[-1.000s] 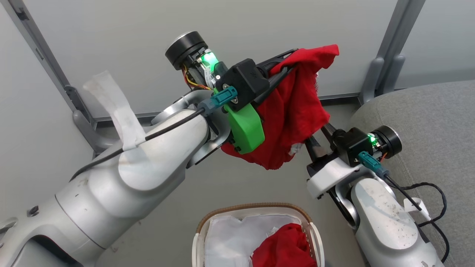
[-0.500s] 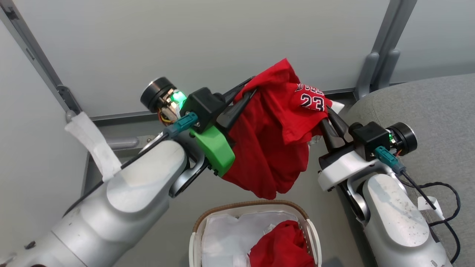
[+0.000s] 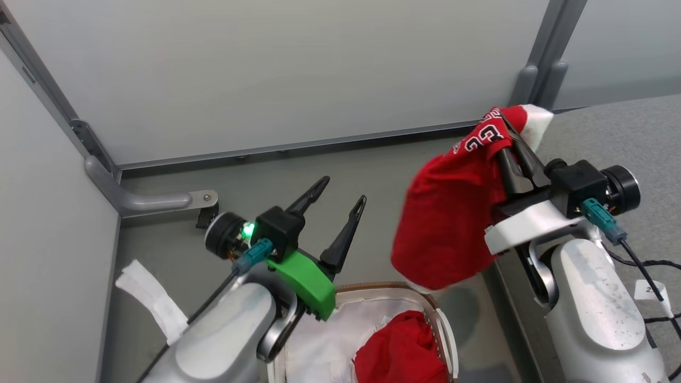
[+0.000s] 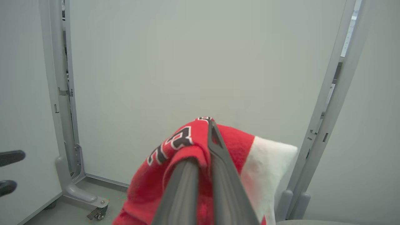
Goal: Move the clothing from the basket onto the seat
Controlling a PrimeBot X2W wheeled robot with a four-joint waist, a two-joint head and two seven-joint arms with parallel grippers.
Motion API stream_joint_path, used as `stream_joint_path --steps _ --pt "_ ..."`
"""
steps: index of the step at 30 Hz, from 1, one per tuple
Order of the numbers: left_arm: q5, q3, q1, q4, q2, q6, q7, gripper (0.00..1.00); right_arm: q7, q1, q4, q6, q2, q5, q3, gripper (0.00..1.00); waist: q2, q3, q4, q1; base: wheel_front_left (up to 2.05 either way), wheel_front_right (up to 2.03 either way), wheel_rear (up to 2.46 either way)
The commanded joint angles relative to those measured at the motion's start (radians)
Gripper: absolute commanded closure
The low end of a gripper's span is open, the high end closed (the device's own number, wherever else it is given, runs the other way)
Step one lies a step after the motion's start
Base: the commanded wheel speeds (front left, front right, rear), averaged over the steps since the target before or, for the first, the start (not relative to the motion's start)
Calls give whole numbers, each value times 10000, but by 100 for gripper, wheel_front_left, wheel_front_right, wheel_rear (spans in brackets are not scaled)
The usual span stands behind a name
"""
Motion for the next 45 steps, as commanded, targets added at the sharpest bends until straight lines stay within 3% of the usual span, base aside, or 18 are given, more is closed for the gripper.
stream_joint_path --steps 1,10,18,36,45 --pt "227 253 508 -115 -176 17 -33 0 -4 241 -89 -10 -41 -89 -211 100 0 25 39 0 0 0 0" --pt "1448 1261 2055 -34 -886 -503 -35 0 -3 789 -267 -10 -38 -143 -1093 100 0 156 73 0 0 0 0" --pt "2140 1999 2619 18 -1265 -817 -24 0 -3 674 -333 -10 -43 -114 -1222 100 0 300 -392 0 0 0 0" --pt "2881 2499 2307 -221 -1577 -1070 -23 0 -5 -205 -963 -10 -30 -688 -2054 100 0 1778 -3458 0 0 0 0" --pt "3070 2297 1887 -230 -1519 -1082 -20 0 -3 -372 -1210 -10 -29 -260 -2347 100 0 2548 -4162 0 0 0 0"
